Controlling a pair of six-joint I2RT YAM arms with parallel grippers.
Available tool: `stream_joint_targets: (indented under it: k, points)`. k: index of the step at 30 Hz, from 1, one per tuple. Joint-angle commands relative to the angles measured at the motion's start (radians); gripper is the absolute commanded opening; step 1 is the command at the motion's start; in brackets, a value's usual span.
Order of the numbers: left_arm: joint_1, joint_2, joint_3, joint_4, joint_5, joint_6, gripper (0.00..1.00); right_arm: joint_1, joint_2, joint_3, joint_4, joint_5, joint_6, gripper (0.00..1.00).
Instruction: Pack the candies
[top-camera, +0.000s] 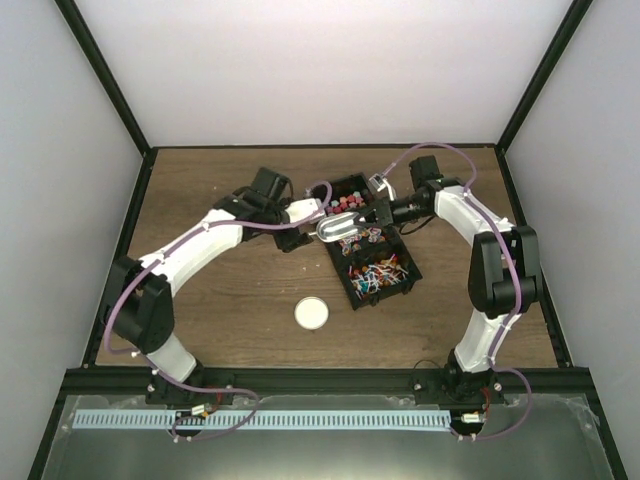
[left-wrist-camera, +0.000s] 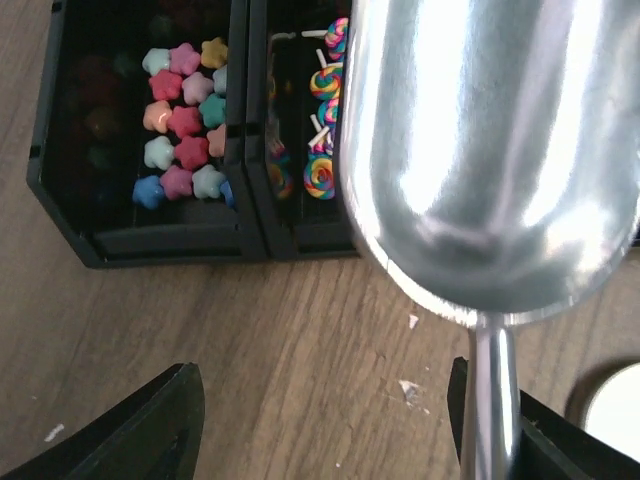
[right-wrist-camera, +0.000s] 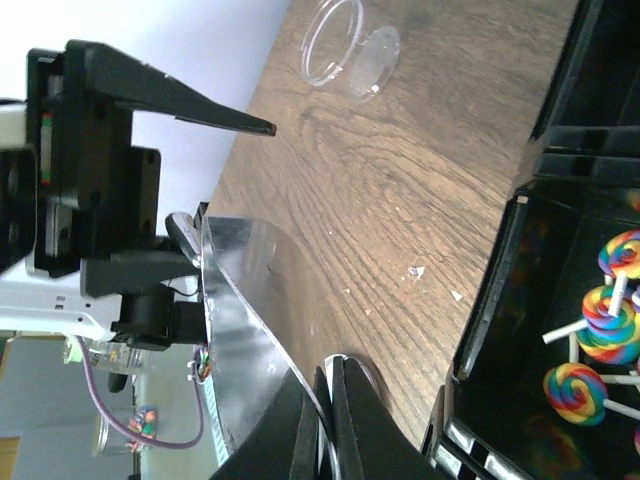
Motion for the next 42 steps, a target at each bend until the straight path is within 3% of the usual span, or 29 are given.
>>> stream_joint_targets:
  k: [1, 9, 22, 25, 26, 28, 29, 30, 33, 36, 42]
  points:
    - [0.062, -0.063, -0.004, -0.055, 0.228, 0.046, 0.68, -0.01, -0.008, 0.037, -0.05, -0.097, -0.07, 0.01]
    - [0.062, -0.164, -0.128, 0.093, 0.276, 0.092, 0.59, -0.012, 0.002, 0.015, -0.053, -0.151, -0.073, 0.01]
    - [0.058, -0.157, -0.148, 0.133, 0.26, 0.077, 0.2, -0.014, -0.001, -0.004, -0.057, -0.158, -0.08, 0.01]
    - [0.058, -0.163, -0.146, 0.127, 0.258, 0.069, 0.06, -0.015, -0.002, -0.003, -0.051, -0.152, -0.071, 0.01]
    - [0.058, -0.164, -0.143, 0.126, 0.254, 0.058, 0.04, -0.016, -0.002, -0.002, -0.046, -0.145, -0.064, 0.06]
    - [0.058, -0.16, -0.126, 0.099, 0.245, 0.036, 0.04, -0.026, -0.004, 0.0, -0.041, -0.122, -0.053, 0.4]
    - [0.058, -0.157, -0.115, 0.076, 0.238, 0.024, 0.04, -0.04, -0.004, 0.003, -0.05, -0.113, -0.053, 0.54]
    - [0.058, -0.155, -0.107, 0.053, 0.226, 0.01, 0.04, -0.06, -0.01, 0.003, -0.064, -0.097, -0.056, 0.61]
    - [0.058, -0.167, -0.11, -0.014, 0.211, -0.023, 0.04, -0.136, -0.041, -0.033, -0.103, -0.026, -0.104, 0.67]
    - [0.061, -0.204, -0.159, -0.014, 0.197, -0.072, 0.04, -0.156, -0.104, -0.101, -0.109, 0.142, -0.197, 0.7]
    - [0.148, -0.234, -0.2, 0.048, 0.266, -0.256, 0.04, -0.113, -0.297, -0.265, 0.088, 0.235, -0.463, 0.77]
